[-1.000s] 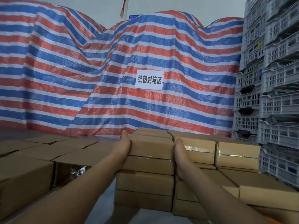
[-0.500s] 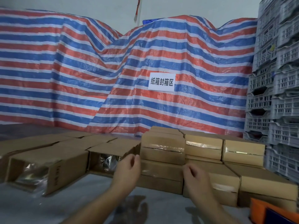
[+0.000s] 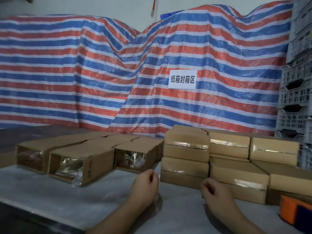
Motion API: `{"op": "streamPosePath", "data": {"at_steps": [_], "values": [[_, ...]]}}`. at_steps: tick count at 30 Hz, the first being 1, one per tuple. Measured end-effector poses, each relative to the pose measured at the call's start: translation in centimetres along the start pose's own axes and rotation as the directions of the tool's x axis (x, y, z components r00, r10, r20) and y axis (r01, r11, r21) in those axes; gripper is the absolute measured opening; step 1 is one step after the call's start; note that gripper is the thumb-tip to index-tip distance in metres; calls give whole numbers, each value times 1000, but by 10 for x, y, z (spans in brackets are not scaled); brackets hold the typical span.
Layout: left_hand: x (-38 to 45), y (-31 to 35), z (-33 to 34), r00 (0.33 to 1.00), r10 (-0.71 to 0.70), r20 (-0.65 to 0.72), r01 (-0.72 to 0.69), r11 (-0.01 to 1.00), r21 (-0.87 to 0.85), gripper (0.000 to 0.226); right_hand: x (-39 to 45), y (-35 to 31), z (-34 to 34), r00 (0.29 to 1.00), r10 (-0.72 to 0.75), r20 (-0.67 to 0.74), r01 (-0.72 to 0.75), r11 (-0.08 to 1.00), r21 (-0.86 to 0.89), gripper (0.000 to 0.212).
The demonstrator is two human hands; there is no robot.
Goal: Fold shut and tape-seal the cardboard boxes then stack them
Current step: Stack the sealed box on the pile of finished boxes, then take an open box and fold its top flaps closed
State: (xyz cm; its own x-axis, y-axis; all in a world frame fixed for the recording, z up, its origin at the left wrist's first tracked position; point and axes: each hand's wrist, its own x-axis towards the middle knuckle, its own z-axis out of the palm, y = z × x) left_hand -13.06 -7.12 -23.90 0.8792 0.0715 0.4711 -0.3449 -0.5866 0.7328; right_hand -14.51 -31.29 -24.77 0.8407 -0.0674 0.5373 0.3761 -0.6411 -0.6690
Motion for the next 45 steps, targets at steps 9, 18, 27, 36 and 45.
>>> {"op": "streamPosePath", "data": {"at_steps": [9,18,27,36,45], "values": [[70,-16,-134,964,148,-222,-68,940,334,26,27,-75,13,964,-250,-91,248,968,-35,30],[91,-91,-224,960,-260,104,125,730,672,57,55,-167,130,892,-409,193,434,895,-109,75],[83,-122,-234,993,-62,98,-32,667,744,47,41,-177,190,827,-367,427,455,882,-123,77],[81,-79,-236,958,268,99,-268,721,639,15,59,-196,172,887,-292,358,299,953,35,83],[83,29,-185,883,285,372,-456,706,542,10,68,-215,108,901,-10,433,-187,894,408,37]]}}
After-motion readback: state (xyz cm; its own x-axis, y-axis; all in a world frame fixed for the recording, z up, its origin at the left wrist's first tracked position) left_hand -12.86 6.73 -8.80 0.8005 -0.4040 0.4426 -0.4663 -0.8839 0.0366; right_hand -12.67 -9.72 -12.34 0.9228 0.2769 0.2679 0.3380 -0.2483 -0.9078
